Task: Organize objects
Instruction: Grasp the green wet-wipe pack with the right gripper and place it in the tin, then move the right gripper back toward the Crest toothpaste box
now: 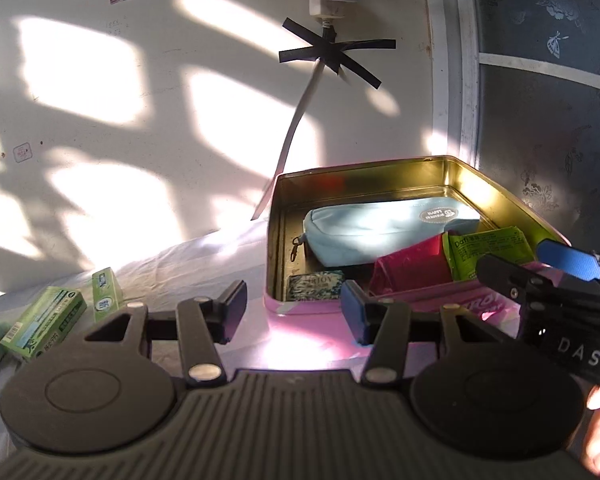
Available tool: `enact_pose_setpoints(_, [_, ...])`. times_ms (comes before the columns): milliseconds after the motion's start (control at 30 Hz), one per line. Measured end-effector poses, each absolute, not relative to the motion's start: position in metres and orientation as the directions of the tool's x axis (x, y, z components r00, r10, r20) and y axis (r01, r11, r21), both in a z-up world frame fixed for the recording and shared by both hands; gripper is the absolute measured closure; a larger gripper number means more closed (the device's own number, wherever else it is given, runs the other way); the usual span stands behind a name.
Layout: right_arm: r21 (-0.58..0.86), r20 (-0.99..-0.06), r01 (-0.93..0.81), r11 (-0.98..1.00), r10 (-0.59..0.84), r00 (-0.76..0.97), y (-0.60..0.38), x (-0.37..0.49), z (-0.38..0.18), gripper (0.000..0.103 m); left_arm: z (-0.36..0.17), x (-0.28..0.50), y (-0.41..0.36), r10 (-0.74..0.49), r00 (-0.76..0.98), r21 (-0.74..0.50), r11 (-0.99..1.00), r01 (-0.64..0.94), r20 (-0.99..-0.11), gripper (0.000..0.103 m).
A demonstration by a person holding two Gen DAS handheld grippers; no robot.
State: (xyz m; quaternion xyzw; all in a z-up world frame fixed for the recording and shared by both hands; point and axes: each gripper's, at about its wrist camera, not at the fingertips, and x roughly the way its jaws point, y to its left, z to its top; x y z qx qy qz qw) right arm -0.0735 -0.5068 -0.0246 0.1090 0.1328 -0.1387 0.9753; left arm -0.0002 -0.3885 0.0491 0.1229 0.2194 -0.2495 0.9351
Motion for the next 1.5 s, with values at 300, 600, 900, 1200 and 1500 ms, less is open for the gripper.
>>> enact_pose_setpoints(300, [0.18, -0.342, 0.288, 0.94, -0.215, 0.915, -0.452, -0.082, -0.042, 0.03, 0.021, -0.01, -0.332, -0.354, 0.769, 0.083, 0.882, 0.463, -0.532, 0.047])
enact_pose_setpoints(600, [0.178, -0.363, 0.351, 0.919, -0.27, 0.892, -0.422, -0.081, -0.058, 0.03, -0.01, -0.022, -0.305, -0.352, 0.758, 0.082, 0.88, 0.468, -0.548, 0.047])
enact_pose_setpoints(900, [0.152, -0.367, 0.354, 0.923, -0.28, 0.887, -0.415, -0.082, -0.067, 0.03, -0.029, -0.023, -0.3, -0.36, 0.75, 0.097, 0.867, 0.489, -0.555, 0.047])
enact_pose_setpoints(1200, [0.141, -0.367, 0.347, 0.927, -0.277, 0.888, -0.413, -0.08, -0.068, 0.03, -0.032, -0.024, -0.301, -0.361, 0.747, 0.106, 0.862, 0.496, -0.559, 0.047])
enact_pose_setpoints(1500, [0.138, -0.367, 0.357, 0.924, -0.287, 0.885, -0.411, -0.08, -0.068, 0.03, -0.032, -0.025, -0.3, -0.363, 0.746, 0.105, 0.861, 0.498, -0.558, 0.047])
